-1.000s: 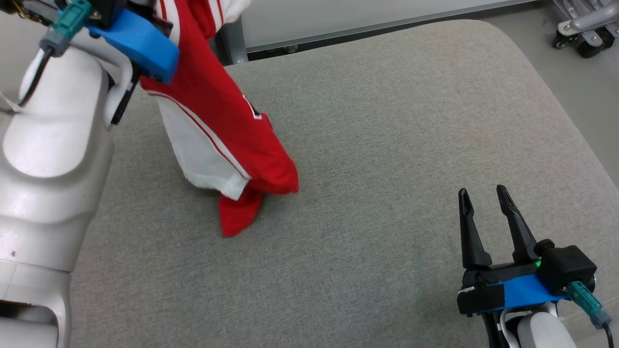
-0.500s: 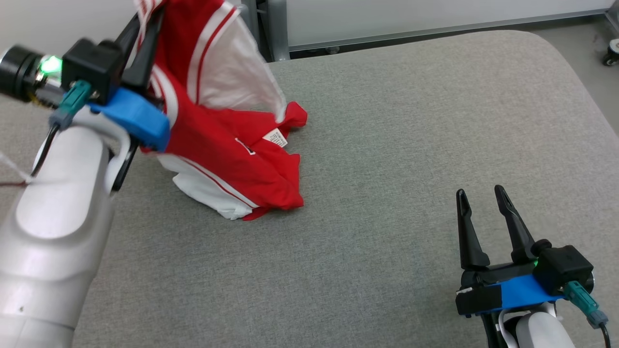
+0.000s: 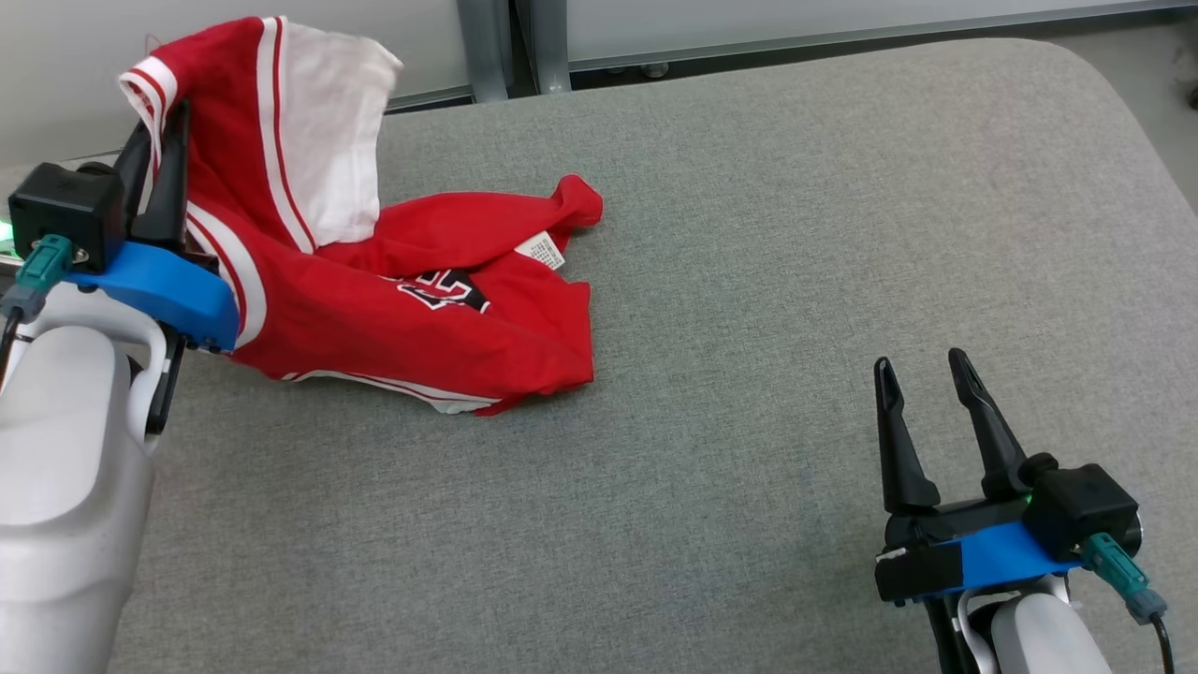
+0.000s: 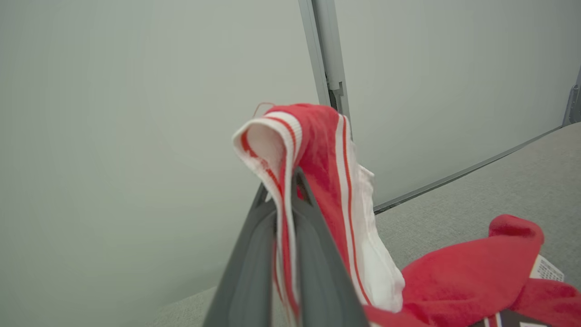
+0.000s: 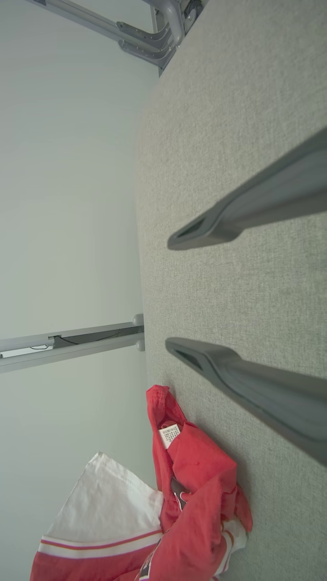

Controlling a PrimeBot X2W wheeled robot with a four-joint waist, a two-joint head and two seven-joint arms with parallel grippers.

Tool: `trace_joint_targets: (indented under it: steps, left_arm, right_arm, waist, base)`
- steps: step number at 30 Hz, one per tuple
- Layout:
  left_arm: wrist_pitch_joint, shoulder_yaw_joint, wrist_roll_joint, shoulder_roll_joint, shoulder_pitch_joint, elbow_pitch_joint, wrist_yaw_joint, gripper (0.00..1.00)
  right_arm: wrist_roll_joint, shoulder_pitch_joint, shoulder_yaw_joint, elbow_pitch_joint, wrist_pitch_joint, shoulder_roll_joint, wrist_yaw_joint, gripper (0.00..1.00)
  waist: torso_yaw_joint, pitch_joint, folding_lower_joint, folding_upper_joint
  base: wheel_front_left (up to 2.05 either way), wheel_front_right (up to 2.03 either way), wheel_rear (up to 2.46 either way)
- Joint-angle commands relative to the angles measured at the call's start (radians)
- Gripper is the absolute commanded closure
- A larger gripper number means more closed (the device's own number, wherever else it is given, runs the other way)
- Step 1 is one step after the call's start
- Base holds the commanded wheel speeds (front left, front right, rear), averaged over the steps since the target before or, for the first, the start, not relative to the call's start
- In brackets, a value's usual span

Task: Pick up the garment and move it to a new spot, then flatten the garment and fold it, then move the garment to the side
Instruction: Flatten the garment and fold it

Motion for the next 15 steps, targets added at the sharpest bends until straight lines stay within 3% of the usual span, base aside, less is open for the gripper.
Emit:
trace_joint_targets:
  steps: [1,2,3,4,10,15]
  left_arm:
    - [-0.003,0.012,0.007,0.001,0.011,-0.009,0.007,1.00]
    - [-0.003,0.018,0.012,-0.002,0.014,-0.012,0.007,1.00]
    - [-0.003,0.023,0.015,-0.004,0.016,-0.014,0.009,0.25]
    - [-0.003,0.028,0.018,-0.007,0.019,-0.015,0.009,0.00]
    - [-0.003,0.052,0.033,-0.015,0.063,-0.028,-0.007,0.00]
    - [-0.003,0.103,0.035,-0.029,0.155,-0.122,0.010,0.00]
  right_arm:
    - [-0.001,-0.011,0.003,0.004,-0.001,0.000,0.000,0.00]
    - [0.001,-0.013,0.004,0.006,-0.001,0.000,0.000,0.00]
    - [0.002,-0.013,0.006,0.007,-0.001,0.000,0.000,0.00]
    - [0.004,-0.013,0.007,0.009,-0.001,0.000,0.000,0.00]
    - [0.011,0.002,0.000,0.022,-0.001,0.000,0.000,0.00]
    - [0.016,0.022,-0.009,0.017,-0.001,0.000,0.000,0.00]
  waist:
    - [-0.002,0.002,-0.0001,-0.0001]
    - [-0.004,0.002,-0.0001,-0.0001]
    - [-0.006,0.001,-0.0001,-0.0001]
    - [-0.007,-0.001,-0.0001,-0.0001]
    - [-0.005,-0.029,-0.0001,-0.0001]
    - [0.013,-0.065,-0.0001,-0.0001]
  base:
    - [0.00,0.00,0.00]
    - [0.00,0.00,0.00]
    - [0.00,0.00,0.00]
    - [0.00,0.00,0.00]
    - [0.00,0.00,0.00]
    - [0.00,0.00,0.00]
